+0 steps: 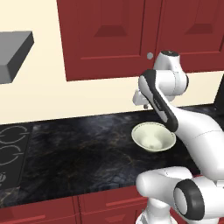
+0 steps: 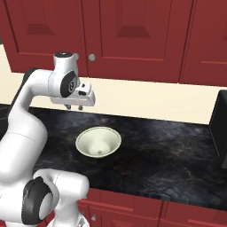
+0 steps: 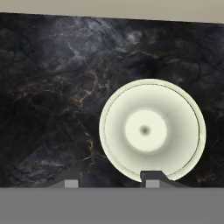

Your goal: Open the cabinet. Pick the orange and orange from the cabinet and place them into the bowl. Then close the cabinet.

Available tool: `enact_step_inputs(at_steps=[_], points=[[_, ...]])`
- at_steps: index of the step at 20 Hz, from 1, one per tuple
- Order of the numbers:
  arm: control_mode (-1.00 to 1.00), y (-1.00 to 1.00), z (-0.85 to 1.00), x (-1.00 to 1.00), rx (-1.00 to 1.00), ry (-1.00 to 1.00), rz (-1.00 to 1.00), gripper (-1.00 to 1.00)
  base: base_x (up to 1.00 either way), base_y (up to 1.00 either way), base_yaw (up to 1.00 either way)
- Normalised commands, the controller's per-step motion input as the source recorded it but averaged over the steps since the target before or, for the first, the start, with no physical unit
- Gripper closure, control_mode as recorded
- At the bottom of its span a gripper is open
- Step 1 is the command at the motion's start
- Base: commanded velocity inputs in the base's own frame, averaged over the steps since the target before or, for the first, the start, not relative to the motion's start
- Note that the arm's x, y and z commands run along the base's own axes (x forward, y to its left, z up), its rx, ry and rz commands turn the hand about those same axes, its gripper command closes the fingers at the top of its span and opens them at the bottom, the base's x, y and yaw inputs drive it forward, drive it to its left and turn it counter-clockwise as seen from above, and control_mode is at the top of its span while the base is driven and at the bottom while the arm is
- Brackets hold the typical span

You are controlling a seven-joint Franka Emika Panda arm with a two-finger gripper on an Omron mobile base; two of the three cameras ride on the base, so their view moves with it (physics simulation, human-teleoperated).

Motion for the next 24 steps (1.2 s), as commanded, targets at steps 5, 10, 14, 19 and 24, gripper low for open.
enact_step_inputs(at_steps=[5, 10, 14, 19, 24], points=[[-1.0, 0.0, 0.0, -0.12, 0.0, -0.03, 0.0, -1.0, 0.0, 0.0, 0.0], [-1.0, 0.0, 0.06, -0.22, 0.0, -0.2, -0.01, -1.0, 0.0, 0.0, 0.0], [-1.0, 0.0, 0.17, -0.2, 0.0, -0.32, -0.08, -1.0, 0.0, 0.0, 0.0], [-1.0, -0.03, 0.28, -0.07, 0.01, -0.25, -0.1, -1.0, 0.0, 0.0, 0.0], [-1.0, -0.16, 0.49, -0.31, 0.12, -0.11, -0.09, -1.0, 0.0, 0.0, 0.0]])
